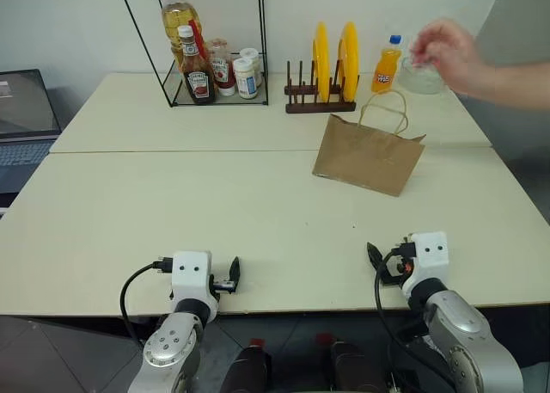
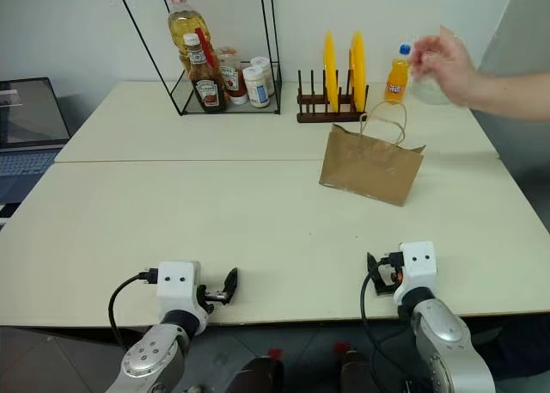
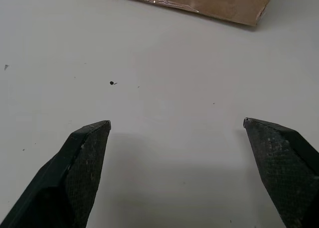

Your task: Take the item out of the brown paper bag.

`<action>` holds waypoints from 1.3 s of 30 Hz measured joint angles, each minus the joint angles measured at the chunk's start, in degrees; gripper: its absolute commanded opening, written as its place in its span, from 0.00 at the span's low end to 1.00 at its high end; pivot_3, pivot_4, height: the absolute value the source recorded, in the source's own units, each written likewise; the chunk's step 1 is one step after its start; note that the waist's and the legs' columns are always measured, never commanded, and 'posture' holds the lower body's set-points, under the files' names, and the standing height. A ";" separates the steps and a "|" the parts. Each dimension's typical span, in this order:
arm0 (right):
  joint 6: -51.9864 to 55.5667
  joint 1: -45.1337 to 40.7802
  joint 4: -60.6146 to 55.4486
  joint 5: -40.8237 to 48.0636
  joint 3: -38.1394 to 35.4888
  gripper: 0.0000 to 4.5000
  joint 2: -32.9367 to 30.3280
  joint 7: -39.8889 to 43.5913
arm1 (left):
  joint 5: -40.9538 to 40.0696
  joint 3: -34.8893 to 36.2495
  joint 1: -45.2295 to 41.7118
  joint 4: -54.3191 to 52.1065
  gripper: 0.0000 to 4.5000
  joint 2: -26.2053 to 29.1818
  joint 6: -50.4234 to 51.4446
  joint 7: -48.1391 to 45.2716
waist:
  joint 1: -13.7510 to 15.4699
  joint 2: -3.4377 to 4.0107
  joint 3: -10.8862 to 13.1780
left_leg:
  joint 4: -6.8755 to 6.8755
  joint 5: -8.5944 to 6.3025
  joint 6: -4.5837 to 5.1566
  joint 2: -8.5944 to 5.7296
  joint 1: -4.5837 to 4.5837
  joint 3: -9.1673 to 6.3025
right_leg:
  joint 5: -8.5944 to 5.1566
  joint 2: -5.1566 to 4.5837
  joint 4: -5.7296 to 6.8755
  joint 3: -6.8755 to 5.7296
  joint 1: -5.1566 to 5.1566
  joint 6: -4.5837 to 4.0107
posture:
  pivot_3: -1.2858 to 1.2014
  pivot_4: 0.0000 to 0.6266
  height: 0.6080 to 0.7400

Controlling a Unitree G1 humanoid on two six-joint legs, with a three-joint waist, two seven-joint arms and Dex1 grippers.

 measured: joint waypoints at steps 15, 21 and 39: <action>-0.13 0.35 -0.10 -0.01 -0.03 1.00 -0.04 -0.24 | -0.66 1.18 -0.05 0.25 1.00 -0.73 -0.05 -0.10 | 0.01 -0.01 0.00 | -0.01 0.00 0.00 0.00 -0.01 -0.03 | 0.00 0.00 0.00 -0.03 0.00 0.00 | 0.52 0.24 1.00; -0.64 0.45 -0.03 -0.08 0.01 1.00 0.67 -0.35 | -1.06 1.50 -0.14 0.79 1.00 -0.42 -0.28 -1.17 | 0.00 -0.01 0.00 | 0.00 0.00 0.00 -0.01 0.00 0.01 | 0.00 0.00 0.00 0.00 0.00 0.00 | 0.52 0.24 1.00; -1.53 -20.17 11.38 2.80 -8.53 1.00 -14.97 9.57 | -13.65 13.62 -34.18 27.86 1.00 25.86 -1.38 -27.69 | -0.08 -0.02 0.10 | 0.04 0.06 -0.03 -0.15 0.01 0.15 | 0.24 0.25 0.02 -0.08 0.02 -0.27 | 0.52 0.24 1.00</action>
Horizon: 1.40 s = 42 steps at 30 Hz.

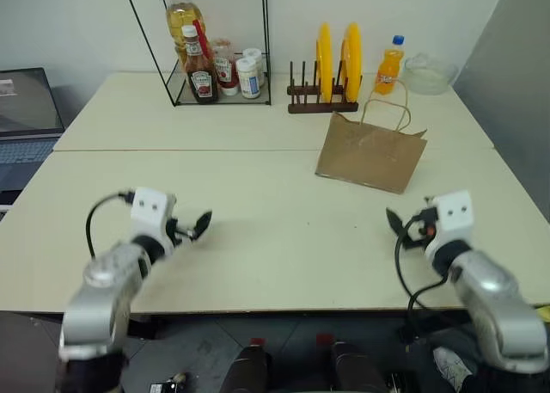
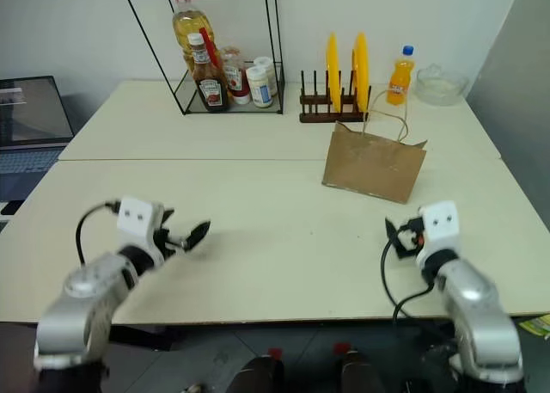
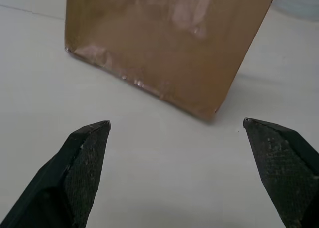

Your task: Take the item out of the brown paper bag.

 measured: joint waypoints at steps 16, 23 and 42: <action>-16.07 -47.93 58.14 -6.41 15.71 1.00 -14.17 31.27 | -0.94 -20.91 -40.74 24.50 1.00 -3.70 -8.06 -34.15 | -2.31 -0.15 0.66 | 0.08 0.18 -0.21 -0.01 -1.06 0.94 | 0.18 -0.32 0.14 0.31 -1.19 -0.12 | 0.52 0.24 1.00; -26.22 -60.06 78.54 -12.28 19.81 1.00 -9.55 36.81 | -0.59 -21.21 -41.59 24.97 1.00 -4.44 -9.70 -34.85 | -2.27 -0.15 0.70 | 0.09 0.19 -0.21 0.03 -1.01 0.86 | 0.19 -0.30 0.26 0.24 -1.21 -0.11 | 0.52 0.24 1.00; -33.97 -67.03 94.07 -18.52 19.22 0.01 -6.65 40.37 | -0.48 -20.90 -38.06 20.15 1.00 -2.38 -8.71 -32.31 | -2.31 -0.13 0.71 | 0.32 0.32 -0.25 0.00 -0.92 0.62 | 0.18 -0.27 1.05 0.30 -1.40 -0.11 | 0.52 0.24 1.00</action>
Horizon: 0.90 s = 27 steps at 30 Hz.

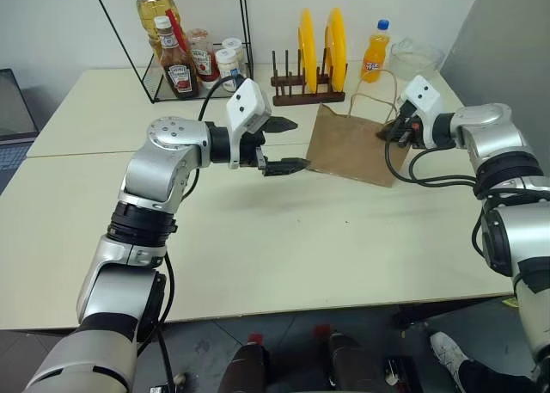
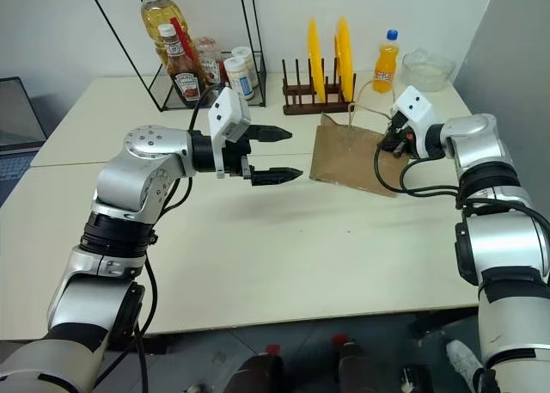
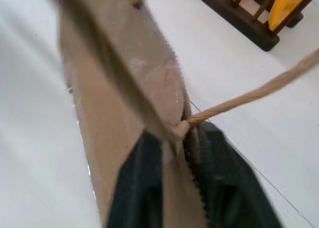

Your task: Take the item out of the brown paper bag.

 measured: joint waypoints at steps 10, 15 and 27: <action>-1.46 0.03 0.44 0.45 -2.92 0.01 2.08 -2.36 | -0.58 1.45 2.70 -2.71 1.00 1.54 1.68 0.38 | -0.75 0.01 0.00 | -0.06 0.14 -0.05 0.04 0.02 -0.08 | 0.03 0.02 0.06 0.02 -0.02 -0.04 | 0.52 0.24 1.00; -4.91 0.06 -1.53 1.96 -4.29 0.01 3.69 -1.01 | -2.30 5.96 13.08 -10.07 1.00 5.98 6.64 3.17 | -1.69 0.07 0.04 | -0.16 0.13 -0.05 0.03 -0.02 -0.09 | 0.03 0.00 0.03 0.07 -0.12 -0.05 | 0.52 0.24 1.00; -13.33 -4.95 0.77 1.06 -2.22 0.01 17.11 5.94 | -11.80 19.83 34.02 -35.01 1.00 4.68 20.07 19.56 | -1.23 0.09 0.06 | -0.11 0.15 -0.09 0.04 -0.04 -0.31 | 0.14 0.00 0.08 -0.06 -0.14 -0.22 | 0.52 0.24 1.00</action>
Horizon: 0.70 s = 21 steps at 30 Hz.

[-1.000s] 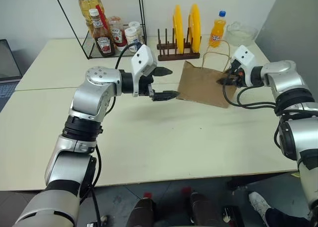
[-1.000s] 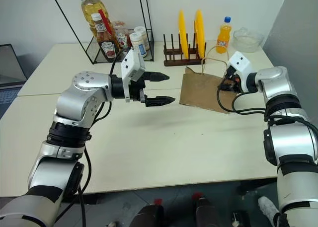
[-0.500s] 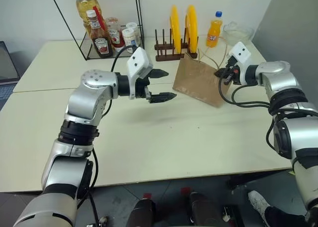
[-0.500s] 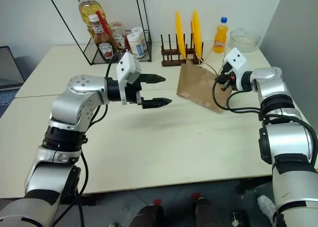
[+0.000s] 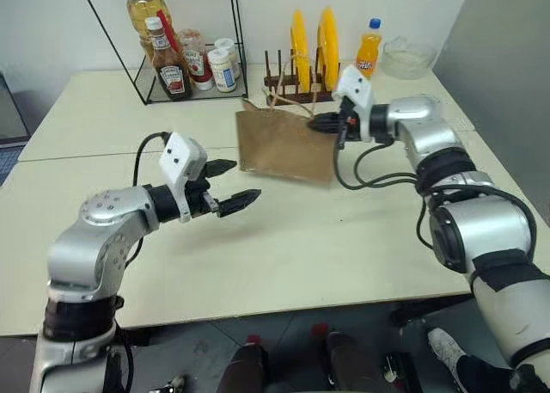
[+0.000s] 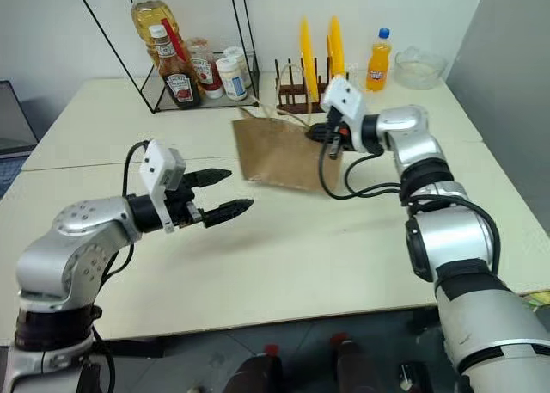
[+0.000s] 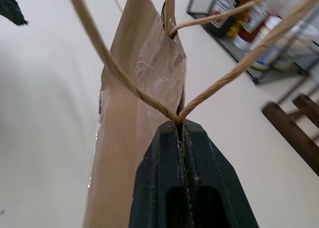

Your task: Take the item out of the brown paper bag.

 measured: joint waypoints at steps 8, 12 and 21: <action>-4.98 -2.51 5.75 -4.99 2.42 0.01 4.61 -2.62 | -5.42 6.82 9.12 -11.62 1.00 -2.19 5.17 10.54 | 0.19 0.00 0.00 | -0.01 0.06 -0.11 0.03 0.02 -0.08 | 0.04 0.03 0.00 -0.05 0.03 -0.07 | 0.52 0.24 1.00; -5.50 -2.52 6.57 -6.58 2.81 0.01 5.58 -4.50 | -7.20 9.18 11.88 -14.46 1.00 -2.48 5.65 13.64 | 0.01 0.00 0.00 | -0.04 0.07 -0.12 0.07 0.06 -0.05 | 0.04 0.03 0.00 -0.03 0.04 -0.07 | 0.52 0.24 1.00; -5.21 -2.52 7.32 -7.58 0.90 0.01 6.12 -5.65 | -9.43 9.41 12.65 -15.62 1.00 -1.43 5.66 16.92 | -0.15 0.00 0.00 | -0.07 0.09 -0.15 0.10 0.08 -0.02 | 0.05 0.13 0.00 -0.02 0.04 -0.08 | 0.52 0.24 1.00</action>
